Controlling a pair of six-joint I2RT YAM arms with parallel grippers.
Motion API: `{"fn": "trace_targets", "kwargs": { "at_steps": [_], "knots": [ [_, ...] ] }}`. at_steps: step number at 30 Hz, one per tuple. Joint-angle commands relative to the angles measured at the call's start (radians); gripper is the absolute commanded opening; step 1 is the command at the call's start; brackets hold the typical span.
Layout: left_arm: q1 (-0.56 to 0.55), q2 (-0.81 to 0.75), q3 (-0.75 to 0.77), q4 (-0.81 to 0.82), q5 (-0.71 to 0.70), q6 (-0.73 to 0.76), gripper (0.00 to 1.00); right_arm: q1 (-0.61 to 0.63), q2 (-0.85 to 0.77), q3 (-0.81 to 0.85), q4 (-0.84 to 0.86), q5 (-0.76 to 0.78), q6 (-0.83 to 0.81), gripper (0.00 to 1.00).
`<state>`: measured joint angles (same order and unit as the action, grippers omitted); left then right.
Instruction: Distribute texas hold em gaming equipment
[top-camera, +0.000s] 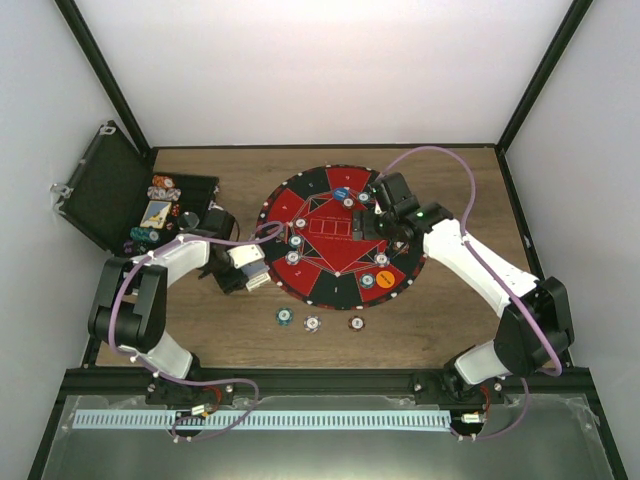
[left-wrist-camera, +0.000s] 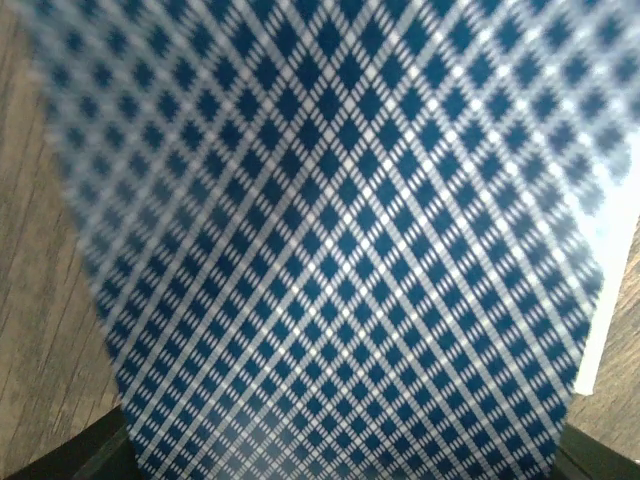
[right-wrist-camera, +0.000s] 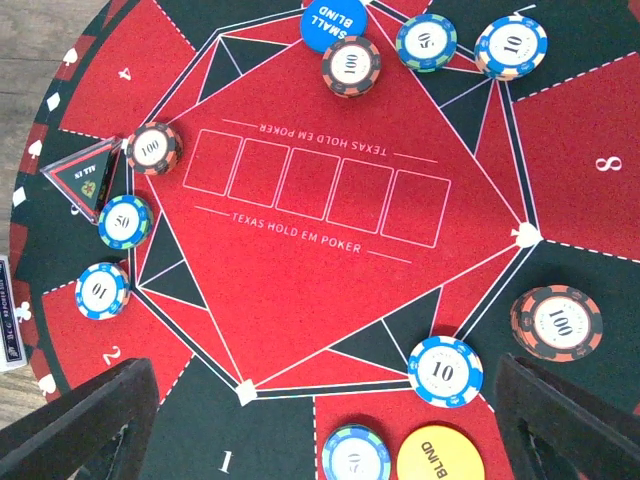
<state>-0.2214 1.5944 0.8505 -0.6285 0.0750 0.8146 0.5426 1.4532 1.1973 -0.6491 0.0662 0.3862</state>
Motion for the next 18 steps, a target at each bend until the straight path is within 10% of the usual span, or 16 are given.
{"fn": "trace_targets", "kwargs": {
  "at_steps": [1,10,18],
  "knots": [
    [-0.001,0.037,-0.005,0.006,0.003,0.010,0.63,0.015,-0.030,0.010,0.002,-0.014,0.010,0.94],
    [-0.001,0.037,-0.004,0.012,-0.002,0.006,0.45,0.019,-0.028,0.001,0.010,-0.032,0.012,0.93],
    [-0.001,-0.062,0.010,-0.035,0.006,0.024,0.09,0.020,-0.035,0.013,0.037,-0.106,0.024,0.94]
  ]
}}
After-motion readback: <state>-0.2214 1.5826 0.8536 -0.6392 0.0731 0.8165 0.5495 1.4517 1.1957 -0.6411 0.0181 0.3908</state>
